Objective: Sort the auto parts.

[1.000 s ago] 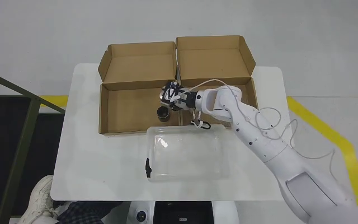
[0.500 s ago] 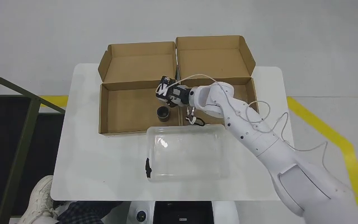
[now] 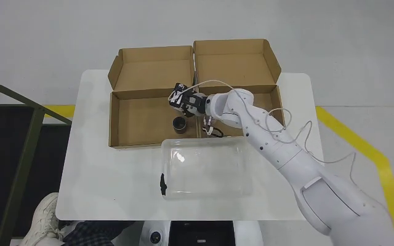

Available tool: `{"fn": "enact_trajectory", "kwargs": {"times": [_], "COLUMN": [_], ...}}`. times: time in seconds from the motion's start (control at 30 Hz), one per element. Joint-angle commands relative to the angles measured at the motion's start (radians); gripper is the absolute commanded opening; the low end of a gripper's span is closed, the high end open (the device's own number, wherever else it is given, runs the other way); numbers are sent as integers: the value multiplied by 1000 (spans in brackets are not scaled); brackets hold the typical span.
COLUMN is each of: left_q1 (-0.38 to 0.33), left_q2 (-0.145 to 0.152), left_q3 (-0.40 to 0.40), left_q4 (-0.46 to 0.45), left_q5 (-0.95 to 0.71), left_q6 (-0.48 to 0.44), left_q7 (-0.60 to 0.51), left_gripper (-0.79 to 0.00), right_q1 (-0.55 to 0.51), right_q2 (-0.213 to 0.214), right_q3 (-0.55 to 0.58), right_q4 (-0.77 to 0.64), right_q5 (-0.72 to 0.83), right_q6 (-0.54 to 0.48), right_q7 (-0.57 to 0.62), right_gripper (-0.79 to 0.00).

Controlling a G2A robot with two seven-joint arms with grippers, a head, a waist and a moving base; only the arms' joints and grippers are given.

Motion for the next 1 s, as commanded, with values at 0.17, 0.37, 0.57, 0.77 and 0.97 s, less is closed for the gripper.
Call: {"fn": "enact_trajectory", "kwargs": {"times": [0.17, 0.37, 0.57, 0.77, 0.97], "left_q1": [0, 0, 0, 0, 0], "left_q2": [0, 0, 0, 0, 0], "left_q3": [0, 0, 0, 0, 0], "left_q4": [0, 0, 0, 0, 0], "left_q5": [0, 0, 0, 0, 0], "left_q6": [0, 0, 0, 0, 0], "left_q7": [0, 0, 0, 0, 0], "left_gripper": [0, 0, 0, 0, 0], "right_q1": [4, 4, -15, -49, -117], "right_q2": [-12, -18, -7, 15, 48], "right_q3": [3, 14, 46, 100, 177], "right_q4": [15, 12, -56, -152, -267], "right_q5": [-6, -11, -33, -50, -50], "right_q6": [-8, -16, -36, -66, -94], "right_q7": [10, 7, -5, 10, 46], "right_gripper": [-502, -499, -496, -493, -446]}}
